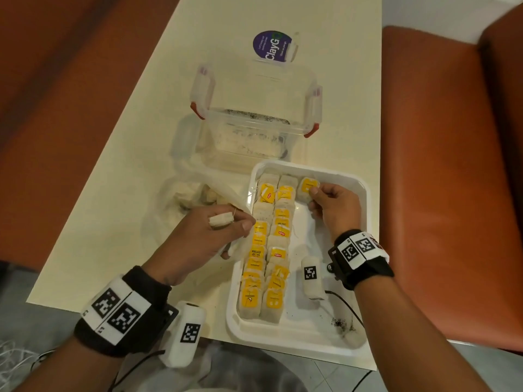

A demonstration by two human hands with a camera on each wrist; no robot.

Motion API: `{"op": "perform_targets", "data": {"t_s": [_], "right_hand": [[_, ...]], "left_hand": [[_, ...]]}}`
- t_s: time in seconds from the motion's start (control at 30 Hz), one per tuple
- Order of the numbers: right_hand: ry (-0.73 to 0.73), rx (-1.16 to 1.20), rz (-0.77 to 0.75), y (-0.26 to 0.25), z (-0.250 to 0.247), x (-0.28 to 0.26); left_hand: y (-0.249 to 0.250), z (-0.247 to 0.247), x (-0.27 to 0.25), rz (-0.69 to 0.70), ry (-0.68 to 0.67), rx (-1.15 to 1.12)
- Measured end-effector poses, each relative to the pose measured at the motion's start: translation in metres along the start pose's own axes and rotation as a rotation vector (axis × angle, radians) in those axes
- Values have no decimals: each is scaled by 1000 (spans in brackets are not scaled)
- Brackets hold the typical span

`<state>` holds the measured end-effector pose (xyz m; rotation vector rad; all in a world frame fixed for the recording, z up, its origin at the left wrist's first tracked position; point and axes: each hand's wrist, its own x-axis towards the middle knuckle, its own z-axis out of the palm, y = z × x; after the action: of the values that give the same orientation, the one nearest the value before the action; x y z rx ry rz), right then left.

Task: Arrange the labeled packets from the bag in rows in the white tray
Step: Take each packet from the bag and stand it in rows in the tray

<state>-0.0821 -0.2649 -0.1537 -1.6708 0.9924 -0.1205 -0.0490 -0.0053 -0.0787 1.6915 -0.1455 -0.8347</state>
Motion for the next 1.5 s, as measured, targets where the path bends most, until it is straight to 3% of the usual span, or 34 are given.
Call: {"op": "perform_targets", "data": {"t_s": [0.5, 0.97, 1.1, 1.17, 1.23, 1.37, 1.43, 1.5], "right_hand": [[49, -150, -28, 0, 6, 11], [98, 50, -7, 1, 3, 3], [126, 14, -87, -13, 0, -21], [24, 5, -147, -30, -1, -43], [-227, 19, -216, -49, 1, -67], [-722, -177, -353, -76, 5, -93], [-787, -122, -309, -83, 6, -96], [-736, -47, -274, -87, 2, -97]], "left_hand": [[-4, -3, 1, 8, -9, -10], [4, -9, -2, 45, -50, -53], [10, -10, -5, 57, -84, -68], [15, -11, -6, 51, -141, -44], [19, -10, -6, 33, -218, -16], [26, -7, -3, 19, -365, 29], [29, -7, -3, 30, -419, 22], [32, -7, -4, 24, -421, 5]]}}
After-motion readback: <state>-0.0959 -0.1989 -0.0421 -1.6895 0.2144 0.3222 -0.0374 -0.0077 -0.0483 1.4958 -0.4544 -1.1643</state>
